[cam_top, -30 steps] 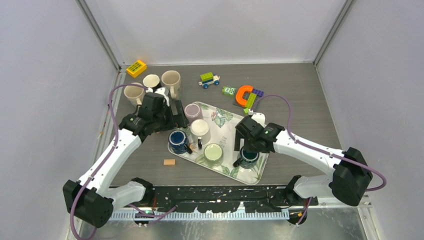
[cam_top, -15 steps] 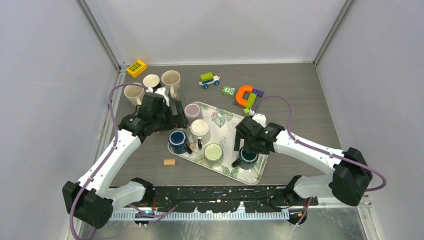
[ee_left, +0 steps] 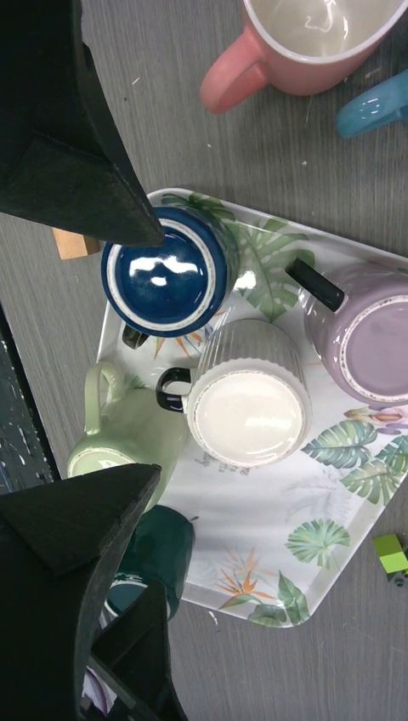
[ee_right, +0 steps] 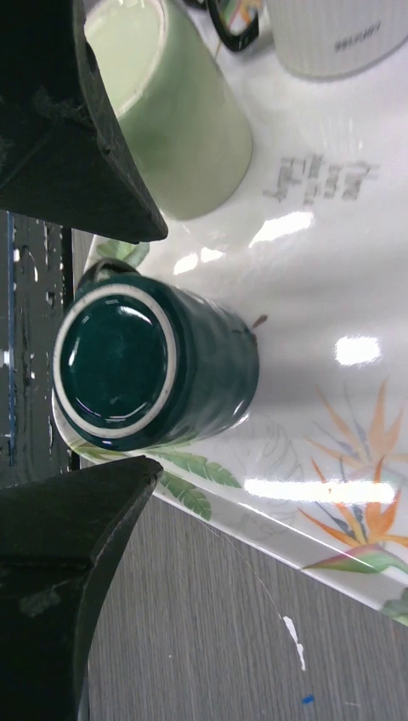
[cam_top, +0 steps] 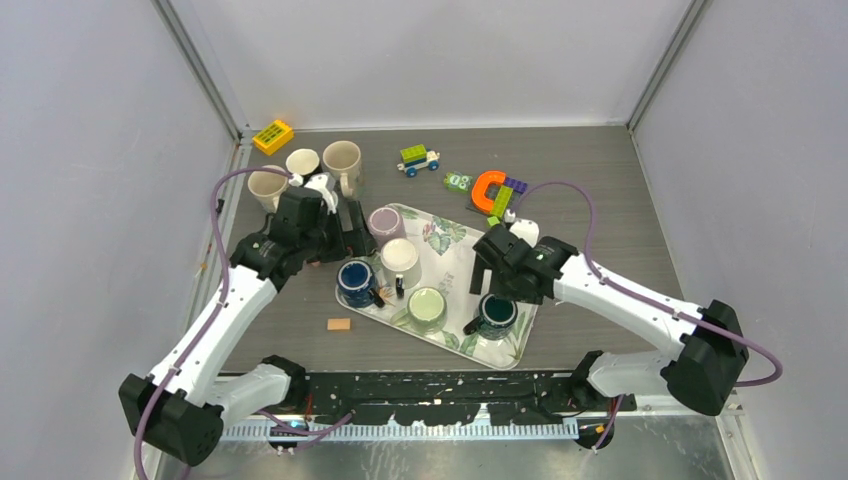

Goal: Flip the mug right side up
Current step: Turn over the cup on the tray.

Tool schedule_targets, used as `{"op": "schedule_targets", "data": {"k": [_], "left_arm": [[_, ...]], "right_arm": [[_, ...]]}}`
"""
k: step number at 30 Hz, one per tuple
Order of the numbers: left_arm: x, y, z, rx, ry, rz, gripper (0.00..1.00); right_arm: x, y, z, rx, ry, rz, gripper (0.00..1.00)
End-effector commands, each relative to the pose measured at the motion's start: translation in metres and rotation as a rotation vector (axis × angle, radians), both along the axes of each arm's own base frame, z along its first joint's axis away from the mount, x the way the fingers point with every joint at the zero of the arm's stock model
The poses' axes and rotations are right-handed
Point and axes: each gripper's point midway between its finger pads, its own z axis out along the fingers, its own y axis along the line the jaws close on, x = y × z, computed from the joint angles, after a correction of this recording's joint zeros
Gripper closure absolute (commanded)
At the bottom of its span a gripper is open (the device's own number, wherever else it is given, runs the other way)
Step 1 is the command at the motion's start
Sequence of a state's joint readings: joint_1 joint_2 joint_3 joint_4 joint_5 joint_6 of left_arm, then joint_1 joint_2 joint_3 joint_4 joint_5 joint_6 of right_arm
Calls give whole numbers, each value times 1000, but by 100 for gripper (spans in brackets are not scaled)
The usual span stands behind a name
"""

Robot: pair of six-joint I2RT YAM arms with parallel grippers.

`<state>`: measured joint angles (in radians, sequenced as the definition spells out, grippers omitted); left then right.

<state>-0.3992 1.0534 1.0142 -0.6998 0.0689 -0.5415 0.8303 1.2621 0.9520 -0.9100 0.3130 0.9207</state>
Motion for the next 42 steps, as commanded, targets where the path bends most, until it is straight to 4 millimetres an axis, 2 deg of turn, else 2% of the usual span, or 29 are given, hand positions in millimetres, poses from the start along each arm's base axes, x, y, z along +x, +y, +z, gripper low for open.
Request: {"op": "schedule_targets", "data": {"k": [1,8,16,21,32,42], "left_arm": [[1,-4,26,-38,-94,-30,0],[0,-3,29,-28,-93,-38,0],[-1,-6,27,-33,-79,-46,0],[-1,-7,26,-35,-74,-48,0],[1,-7,25,-29,-69,-52,0],[4,-9,19,-29,-51,-52,0]], "right_arm": [[5,-5,40,28,-81,-41,0],[-23,-4,42,73,-48,-53,0],[-55,13,39,111,-28,-38,0],[-65,26,30,141,-14,-25,0],[-69,43,17,124,-14,43,0],[-45,43,12,140,-91,55,0]]}}
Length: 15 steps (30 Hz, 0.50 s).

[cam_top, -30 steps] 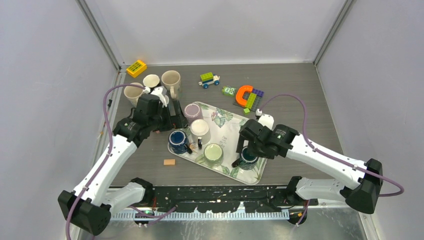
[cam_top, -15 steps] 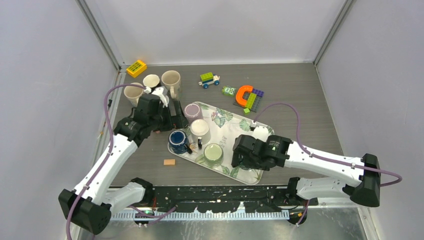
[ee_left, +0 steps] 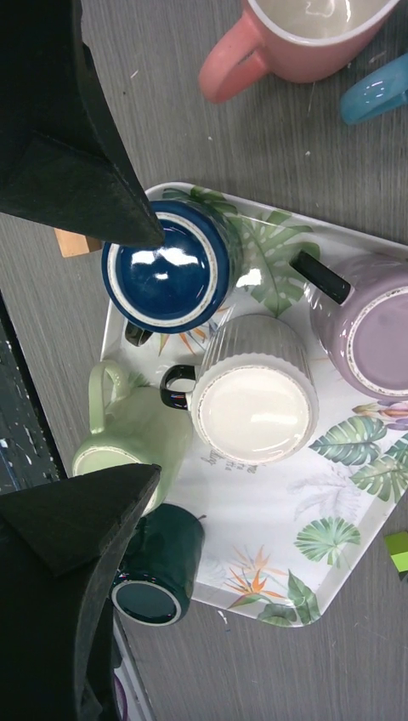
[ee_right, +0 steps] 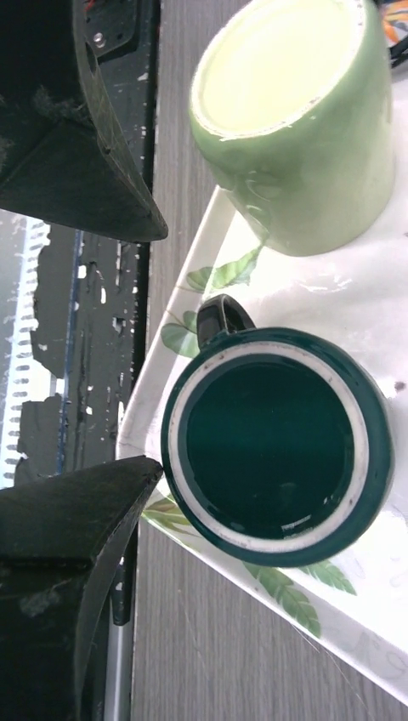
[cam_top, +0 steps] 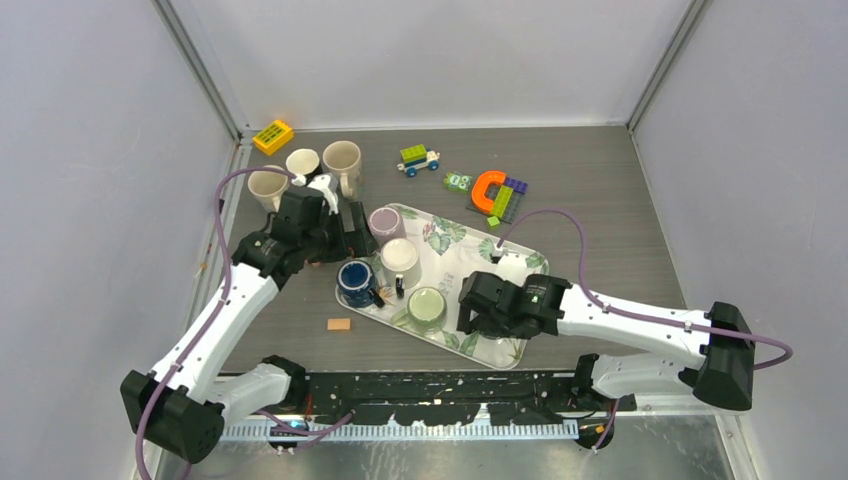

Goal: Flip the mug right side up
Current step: Turn over the cup on the tray.

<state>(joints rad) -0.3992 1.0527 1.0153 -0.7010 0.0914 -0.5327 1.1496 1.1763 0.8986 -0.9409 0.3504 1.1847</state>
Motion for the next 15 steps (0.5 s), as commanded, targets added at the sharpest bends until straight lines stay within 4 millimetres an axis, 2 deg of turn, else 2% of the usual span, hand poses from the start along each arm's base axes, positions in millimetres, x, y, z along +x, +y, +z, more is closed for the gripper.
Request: {"op": "schedule_targets", "data": {"k": [1,9,15], "left_arm": [[6,-7,18,-23,-52,-29,0],[5,-11,18,-43,-39,-40,0],[4,-12,17,-46,-31,-40,0]], "right_arm": [[25,3,8,46,-83,-25,0],[46,-13,-7,29,-71,-64,0],[72,-27,-8,28,-92,-67,0]]}}
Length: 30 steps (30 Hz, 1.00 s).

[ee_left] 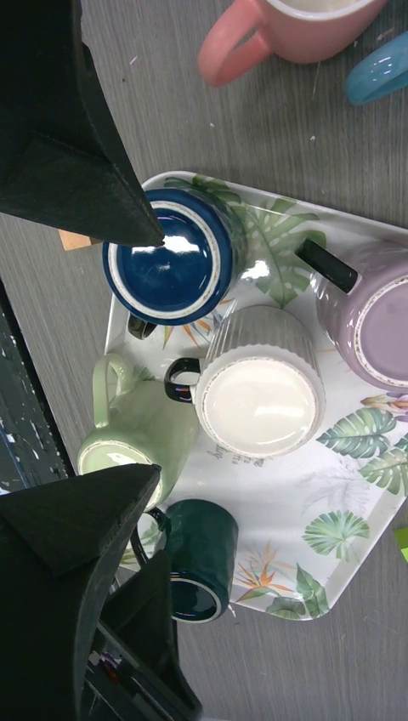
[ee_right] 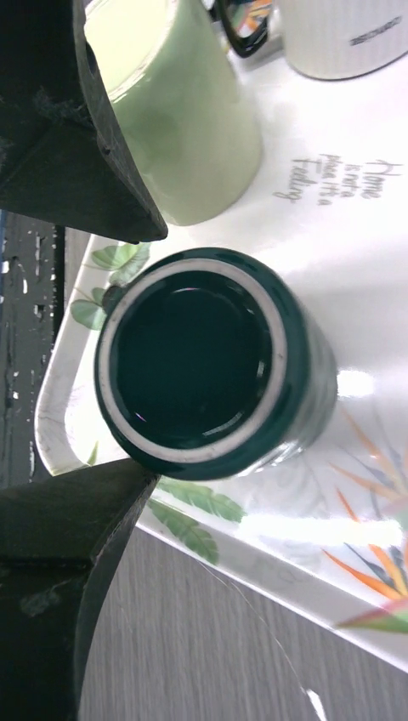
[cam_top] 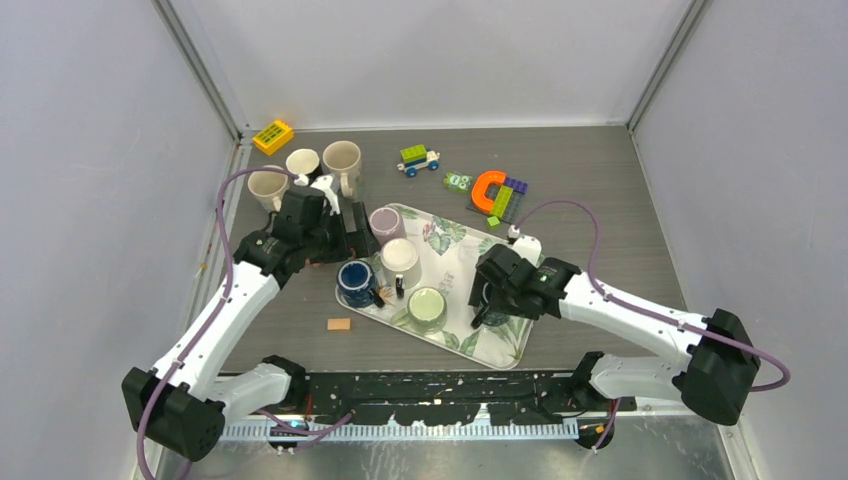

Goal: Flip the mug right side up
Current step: Turn over the cup on the tray.

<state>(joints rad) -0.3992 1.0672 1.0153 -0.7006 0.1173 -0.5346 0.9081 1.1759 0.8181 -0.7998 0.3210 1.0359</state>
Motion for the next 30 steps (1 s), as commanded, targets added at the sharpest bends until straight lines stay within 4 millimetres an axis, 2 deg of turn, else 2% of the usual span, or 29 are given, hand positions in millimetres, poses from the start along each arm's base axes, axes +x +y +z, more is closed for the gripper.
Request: {"op": "schedule_targets", "data": {"k": [1,6,10,16,19,24,30], "left_arm": [[6,-7,20,-35,-49,-19,0],[6,-8,17,-35,-45,-19,0],[7,-9,16,-37,-40,-25,0],[8,-12,16,-42,-38,-36,0],[8,-12,16,-41,-41,-42,0],[8,-13,18,-47,-46,-47,0],[9,-16,18,-58,-43,-54,0]], "right_arm": [[26,0,10,24,-70,35,0],[46,-1,12,12,-64,46,0],[52,-4,18,-37,-58,48,0],[36,-25,27,-75,-25,-26,0],[26,-29,32,-59,-15,-61,0],[8,-17,38,-14,-29,-77,0],[1,4,30,21,-41,-86,1]]}}
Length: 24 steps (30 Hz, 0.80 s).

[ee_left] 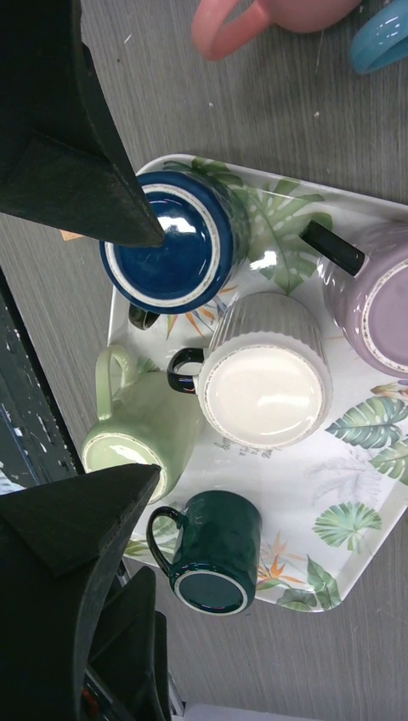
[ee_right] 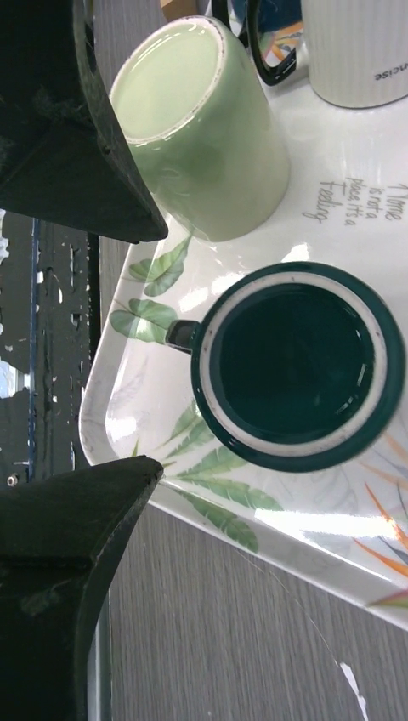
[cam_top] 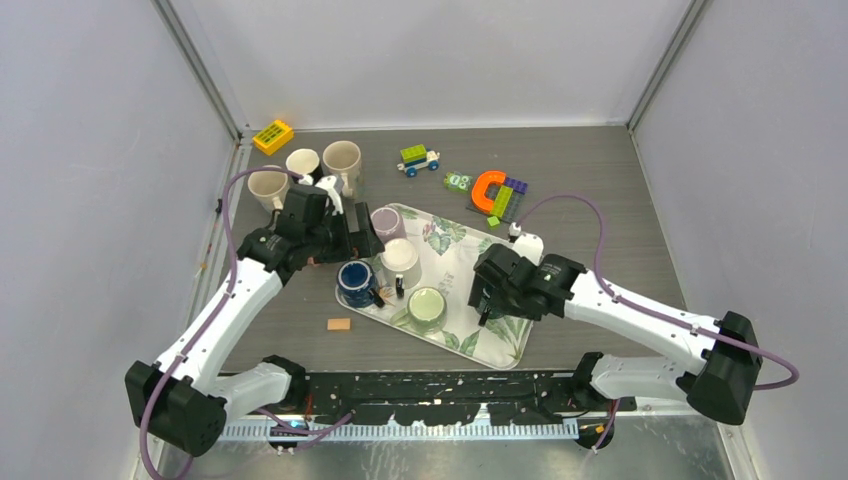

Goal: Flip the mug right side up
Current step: Turn over the cup on the tray.

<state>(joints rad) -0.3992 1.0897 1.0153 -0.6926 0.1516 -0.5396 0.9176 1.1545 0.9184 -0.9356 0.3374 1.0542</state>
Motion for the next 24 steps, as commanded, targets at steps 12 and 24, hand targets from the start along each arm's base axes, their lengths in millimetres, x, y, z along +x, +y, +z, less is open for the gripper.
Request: {"op": "schedule_targets", "data": {"k": [12,24], "left_arm": [[3,-9,29,-51,-74,-34,0],[-10,-32,51,-210,-61,-100,0]], "right_arm": [[17,22,-33,26,-34,-120,7],[25,-5,-42,8,-49,-150,31]]}}
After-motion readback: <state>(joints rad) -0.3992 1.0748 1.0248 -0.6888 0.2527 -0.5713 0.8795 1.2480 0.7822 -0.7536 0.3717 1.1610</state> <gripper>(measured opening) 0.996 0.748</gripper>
